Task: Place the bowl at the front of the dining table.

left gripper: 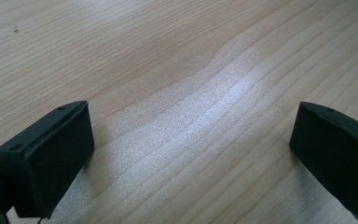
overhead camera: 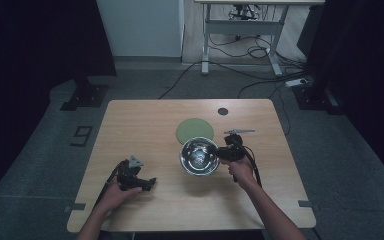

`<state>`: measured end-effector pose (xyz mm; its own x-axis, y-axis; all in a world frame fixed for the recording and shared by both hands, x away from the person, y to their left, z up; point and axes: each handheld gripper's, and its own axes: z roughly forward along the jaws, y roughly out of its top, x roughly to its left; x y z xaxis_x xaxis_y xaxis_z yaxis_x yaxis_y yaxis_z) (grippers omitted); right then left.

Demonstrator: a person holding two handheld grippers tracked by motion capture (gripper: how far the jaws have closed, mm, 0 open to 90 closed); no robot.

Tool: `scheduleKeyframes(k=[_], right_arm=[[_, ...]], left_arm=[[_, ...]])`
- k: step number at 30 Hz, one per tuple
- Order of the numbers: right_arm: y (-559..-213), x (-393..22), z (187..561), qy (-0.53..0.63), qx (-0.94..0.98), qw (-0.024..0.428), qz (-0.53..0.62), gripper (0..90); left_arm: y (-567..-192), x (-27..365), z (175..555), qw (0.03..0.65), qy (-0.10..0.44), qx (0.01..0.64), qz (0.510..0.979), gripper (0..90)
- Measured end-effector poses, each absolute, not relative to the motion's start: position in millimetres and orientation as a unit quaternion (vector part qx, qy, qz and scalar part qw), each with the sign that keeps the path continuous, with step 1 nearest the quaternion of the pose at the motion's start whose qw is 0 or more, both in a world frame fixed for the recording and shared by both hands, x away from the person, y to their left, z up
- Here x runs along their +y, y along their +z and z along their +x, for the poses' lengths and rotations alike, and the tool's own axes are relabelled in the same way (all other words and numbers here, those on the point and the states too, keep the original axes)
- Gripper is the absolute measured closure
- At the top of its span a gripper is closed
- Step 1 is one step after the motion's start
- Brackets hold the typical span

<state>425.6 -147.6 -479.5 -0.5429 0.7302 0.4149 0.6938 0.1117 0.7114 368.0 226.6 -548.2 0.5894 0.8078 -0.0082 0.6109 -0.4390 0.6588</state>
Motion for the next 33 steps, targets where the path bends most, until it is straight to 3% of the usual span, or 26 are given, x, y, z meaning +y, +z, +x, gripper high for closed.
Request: scheduleKeyframes(k=[33], right_arm=[[-463, -137, 445, 0.479, 0.738, 0.047, 0.473, 85.8]], left_arm=[[-548, 226, 368, 0.316, 0.156, 0.425, 0.834, 0.0]])
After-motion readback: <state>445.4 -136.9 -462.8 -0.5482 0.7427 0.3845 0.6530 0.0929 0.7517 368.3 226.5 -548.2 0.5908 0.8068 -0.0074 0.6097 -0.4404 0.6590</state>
